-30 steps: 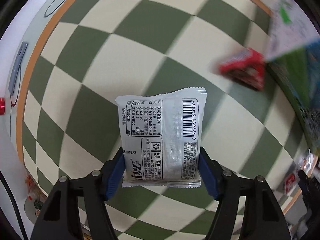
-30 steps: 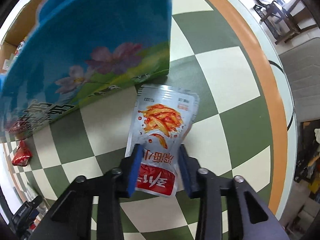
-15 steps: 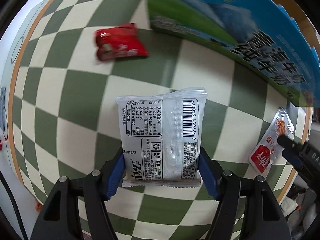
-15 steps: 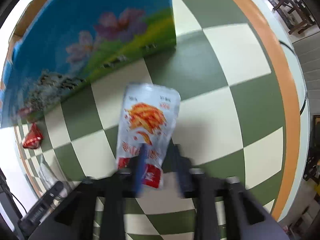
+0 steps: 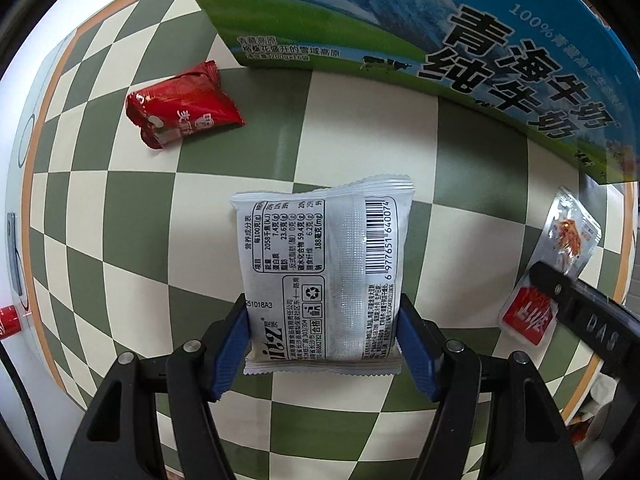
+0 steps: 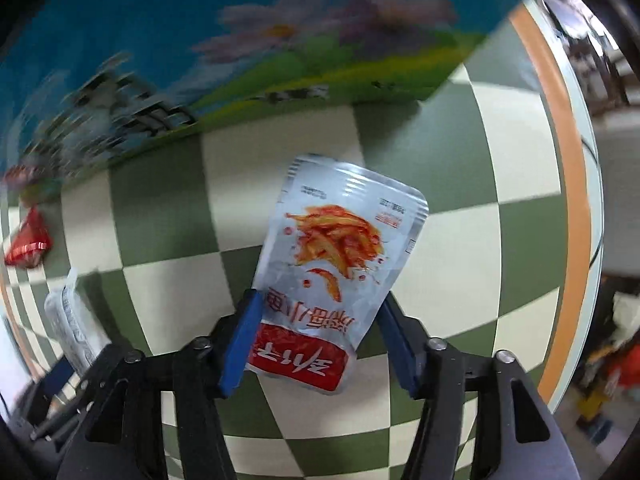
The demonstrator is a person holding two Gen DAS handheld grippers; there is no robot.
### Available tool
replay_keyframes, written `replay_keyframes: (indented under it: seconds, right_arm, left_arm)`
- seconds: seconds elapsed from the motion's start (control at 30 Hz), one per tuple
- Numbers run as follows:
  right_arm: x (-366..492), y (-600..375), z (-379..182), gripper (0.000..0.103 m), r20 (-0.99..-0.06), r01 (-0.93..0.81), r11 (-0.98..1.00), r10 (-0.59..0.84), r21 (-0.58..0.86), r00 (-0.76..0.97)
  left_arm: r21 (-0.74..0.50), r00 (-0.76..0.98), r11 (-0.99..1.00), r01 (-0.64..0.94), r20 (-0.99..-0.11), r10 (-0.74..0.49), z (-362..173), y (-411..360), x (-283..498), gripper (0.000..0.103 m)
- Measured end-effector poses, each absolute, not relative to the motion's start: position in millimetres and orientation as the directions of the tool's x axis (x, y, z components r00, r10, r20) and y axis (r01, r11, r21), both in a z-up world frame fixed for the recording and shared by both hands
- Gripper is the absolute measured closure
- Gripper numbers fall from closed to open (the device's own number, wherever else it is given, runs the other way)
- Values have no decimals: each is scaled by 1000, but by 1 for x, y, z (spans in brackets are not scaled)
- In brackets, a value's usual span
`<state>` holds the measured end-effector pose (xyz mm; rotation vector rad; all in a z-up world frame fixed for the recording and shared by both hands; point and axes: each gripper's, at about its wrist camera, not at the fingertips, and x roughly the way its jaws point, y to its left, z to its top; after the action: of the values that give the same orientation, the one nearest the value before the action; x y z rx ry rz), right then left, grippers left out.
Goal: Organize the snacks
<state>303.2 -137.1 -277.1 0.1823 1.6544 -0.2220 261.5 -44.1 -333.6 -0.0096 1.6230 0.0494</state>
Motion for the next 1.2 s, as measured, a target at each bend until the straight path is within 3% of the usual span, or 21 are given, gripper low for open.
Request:
replay_keyframes:
  seconds: [0.17,0.23,0.47,0.5,0.53,0.8,0.87,0.93,0.97,1.0,1.07,1.13,1.2]
  right_arm:
    - [292,-118,-275,57,-996,140,990,0,-13,-88]
    - [282,-107,-271,65,-997,81,997,-4,-10,-76]
    - [264,-99,-264,71,-999,49,998,27,25,-41]
    - [264,-105,-261,76,-999,56,998,42,40,-34]
    - [263,-107,-257,90,-998,62,997,58,56,-29]
    - [258,-142,-268,91,-990,140,983,126,117,-58]
    - [262,-148,-271,90,-987,172,976,146,133,-64]
    - [270,-153,-277,72,-984,192,974,145,124,-101]
    - [274,-154,-281,53,-981,207,970,154,128,-115]
    - [277,-154,-285,48,-977,223,963,178,149,-117]
    - [285,-147,-295,48,-972,223,964,182,147,-146]
    - [291,-133,-300,35,-978,157,982,133,108,-160]
    - [295,-120,-306,33,-981,95,995,57,40,-183]
  left_arm:
    - [15,-58,999,-34,-998,13,-331,-32,264,36]
    - [13,-60,1000,-26,-998,12,-330,-29,264,36]
    - [12,-79,1000,20,-997,14,-335,-32,259,36]
    - [11,-80,1000,29,-997,14,-335,-33,258,36]
    - [9,-80,999,35,-997,12,-334,-34,259,36]
    - [5,-88,999,38,-996,9,-337,-39,269,36]
    - [-3,-96,1000,21,-995,-1,-342,-36,267,36]
    - [-10,-103,1000,2,-995,-10,-345,-30,264,36]
    - [-11,-108,1000,-7,-994,-11,-348,-26,265,36]
    - [-13,-112,1000,-14,-994,-15,-350,-22,267,36]
    - [-12,-119,1000,-24,-993,-15,-349,-15,266,36]
    - [3,-126,1000,-15,-992,1,-354,-12,265,36]
    - [14,-103,1000,5,-995,14,-352,-13,264,36]
